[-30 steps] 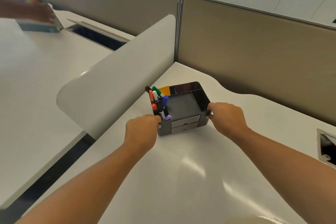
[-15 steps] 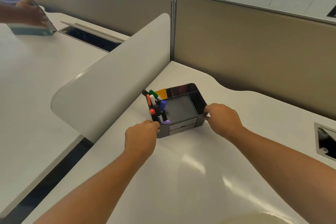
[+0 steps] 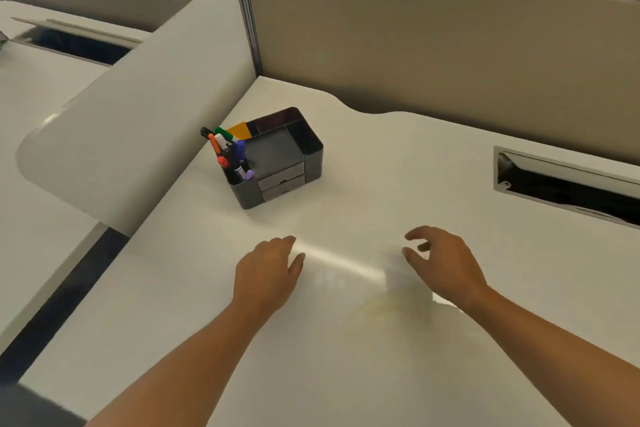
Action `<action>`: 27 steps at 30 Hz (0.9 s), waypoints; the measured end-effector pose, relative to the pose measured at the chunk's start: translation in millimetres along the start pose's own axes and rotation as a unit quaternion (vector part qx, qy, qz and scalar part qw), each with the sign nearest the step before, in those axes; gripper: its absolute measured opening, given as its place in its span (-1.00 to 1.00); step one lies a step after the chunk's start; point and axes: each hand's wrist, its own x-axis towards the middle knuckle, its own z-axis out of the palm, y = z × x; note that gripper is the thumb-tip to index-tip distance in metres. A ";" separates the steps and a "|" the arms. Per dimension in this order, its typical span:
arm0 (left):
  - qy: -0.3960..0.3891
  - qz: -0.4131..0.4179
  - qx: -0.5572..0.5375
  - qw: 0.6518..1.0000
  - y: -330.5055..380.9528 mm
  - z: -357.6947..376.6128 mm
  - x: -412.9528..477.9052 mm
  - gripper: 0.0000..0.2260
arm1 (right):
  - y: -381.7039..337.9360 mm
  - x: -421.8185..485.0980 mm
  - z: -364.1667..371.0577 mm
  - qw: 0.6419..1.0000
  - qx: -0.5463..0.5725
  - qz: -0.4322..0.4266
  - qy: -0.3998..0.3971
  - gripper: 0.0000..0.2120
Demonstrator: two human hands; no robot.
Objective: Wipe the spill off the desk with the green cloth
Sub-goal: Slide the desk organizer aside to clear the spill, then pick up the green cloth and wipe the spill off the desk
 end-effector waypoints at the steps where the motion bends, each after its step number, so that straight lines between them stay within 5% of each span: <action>1: -0.008 0.023 0.002 1.000 11.0 3.8 -2.0 -0.61 | 23.3 -16.8 -6.9 0.999 0.026 0.033 0.011 -0.82; 7: -0.052 0.118 0.011 0.992 84.8 34.6 -1.9 -0.56 | 170.5 -99.6 -77.4 0.945 0.155 0.264 0.119 -0.97; 13: -0.086 0.183 0.025 0.979 173.6 65.4 -0.5 -0.49 | 291.5 -145.2 -148.9 0.761 0.384 0.461 0.247 -0.74; 24: -0.075 0.231 -0.031 0.969 323.6 96.3 -45.5 -0.54 | 414.4 -124.9 -216.2 0.540 0.596 0.458 0.378 -0.74; 26: -0.065 0.231 -0.054 0.969 339.3 96.8 -56.6 -0.52 | 435.6 -106.9 -220.6 0.575 0.571 0.471 0.348 -0.70; 27: -0.060 0.225 -0.072 0.970 344.4 96.2 -61.5 -0.51 | 437.0 -101.0 -224.8 0.546 0.591 0.465 0.368 -0.68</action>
